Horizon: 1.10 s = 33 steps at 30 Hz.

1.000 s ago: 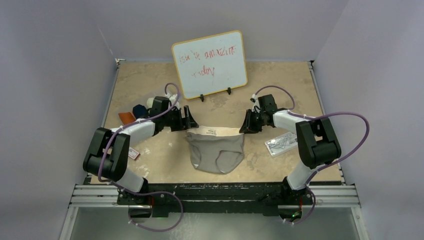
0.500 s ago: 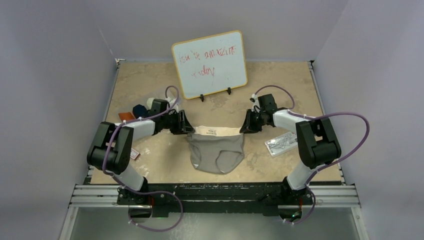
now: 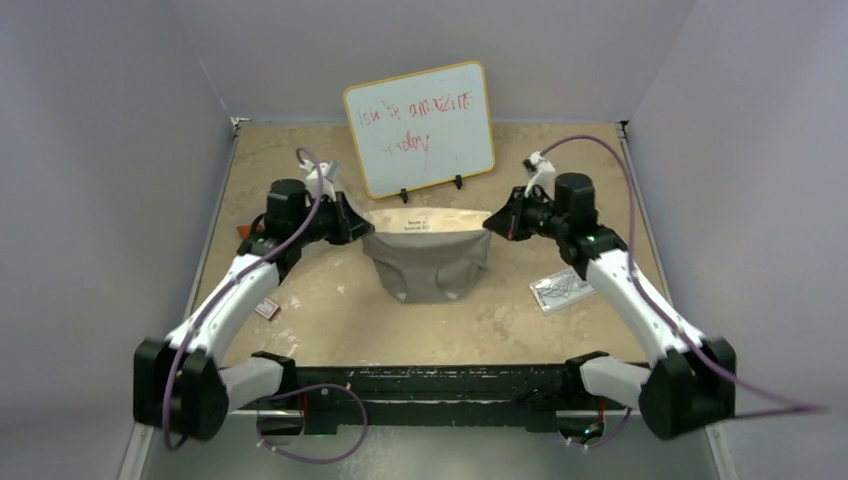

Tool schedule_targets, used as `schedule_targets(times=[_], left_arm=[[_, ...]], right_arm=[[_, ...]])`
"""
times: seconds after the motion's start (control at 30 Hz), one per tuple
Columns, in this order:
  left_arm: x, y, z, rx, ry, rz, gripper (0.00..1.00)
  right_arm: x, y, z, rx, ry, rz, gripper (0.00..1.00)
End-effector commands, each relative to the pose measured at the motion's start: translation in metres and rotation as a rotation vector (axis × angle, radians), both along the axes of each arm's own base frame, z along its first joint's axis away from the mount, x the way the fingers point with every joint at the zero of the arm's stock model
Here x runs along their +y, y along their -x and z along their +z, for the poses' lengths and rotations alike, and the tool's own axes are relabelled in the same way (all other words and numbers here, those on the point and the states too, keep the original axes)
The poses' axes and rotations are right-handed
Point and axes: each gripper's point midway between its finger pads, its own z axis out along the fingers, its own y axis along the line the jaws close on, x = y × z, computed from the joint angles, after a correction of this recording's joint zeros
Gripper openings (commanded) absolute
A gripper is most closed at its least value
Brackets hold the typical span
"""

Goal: Roll the underwear
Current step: Flatten out the underwear at the center of the board.

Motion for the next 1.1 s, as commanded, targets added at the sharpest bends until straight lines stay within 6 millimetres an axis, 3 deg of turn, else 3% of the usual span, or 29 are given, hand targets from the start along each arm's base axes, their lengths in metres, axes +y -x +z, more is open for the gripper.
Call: schedule_targets(times=[0.0, 0.13, 0.2, 0.3, 0.37, 0.47, 0.57, 0.67, 0.7, 0.77, 0.83, 0.9, 0.93, 0.97, 1.0, 1.07], left_arm=[[0.017, 0.029, 0.080, -0.196, -0.008, 0.040, 0.00], [0.030, 0.084, 0.137, -0.298, 0.046, 0.066, 0.00], [0.035, 0.116, 0.163, -0.343, 0.076, 0.059, 0.00], [0.042, 0.152, 0.187, -0.341, 0.108, 0.069, 0.00], [0.044, 0.160, 0.182, -0.257, 0.110, 0.092, 0.00], [0.041, 0.149, 0.159, -0.144, 0.106, 0.109, 0.00], [0.033, 0.113, 0.119, -0.067, 0.113, 0.145, 0.00], [0.023, 0.072, 0.060, 0.026, 0.116, 0.172, 0.00], [0.022, 0.057, 0.041, 0.048, 0.104, 0.187, 0.05], [0.030, 0.029, -0.001, 0.095, 0.037, 0.270, 0.38], [0.046, 0.007, -0.030, 0.125, -0.060, 0.366, 0.52], [0.057, -0.004, -0.037, 0.139, -0.130, 0.421, 0.61], [0.063, -0.007, -0.034, 0.131, -0.159, 0.441, 0.66], [0.068, -0.007, -0.029, 0.120, -0.188, 0.448, 0.73], [0.072, -0.009, -0.023, 0.102, -0.204, 0.462, 0.77], [0.077, -0.007, -0.012, 0.070, -0.230, 0.463, 0.81]], right_arm=[[0.005, 0.032, 0.082, -0.328, -0.097, 0.114, 0.00], [0.012, 0.097, 0.147, -0.526, -0.223, 0.291, 0.00], [0.014, 0.132, 0.167, -0.551, -0.280, 0.384, 0.00], [0.013, 0.163, 0.179, -0.509, -0.323, 0.447, 0.00], [0.013, 0.161, 0.174, -0.439, -0.321, 0.426, 0.00], [0.013, 0.128, 0.137, -0.274, -0.277, 0.309, 0.00], [0.001, 0.078, 0.068, -0.050, -0.151, 0.083, 0.00], [-0.009, 0.036, 0.001, 0.037, -0.044, -0.053, 0.00], [-0.007, 0.023, -0.014, 0.038, -0.042, -0.066, 0.00], [-0.013, -0.011, -0.046, 0.034, 0.028, -0.131, 0.04], [-0.030, -0.043, -0.085, 0.126, 0.154, -0.220, 0.16], [-0.053, -0.069, -0.092, 0.157, 0.243, -0.313, 0.19], [-0.059, -0.078, -0.085, 0.138, 0.233, -0.333, 0.33], [-0.063, -0.085, -0.076, 0.108, 0.211, -0.339, 0.56], [-0.062, -0.087, -0.067, 0.085, 0.192, -0.329, 0.64], [-0.059, -0.084, -0.055, 0.061, 0.195, -0.276, 0.67]])
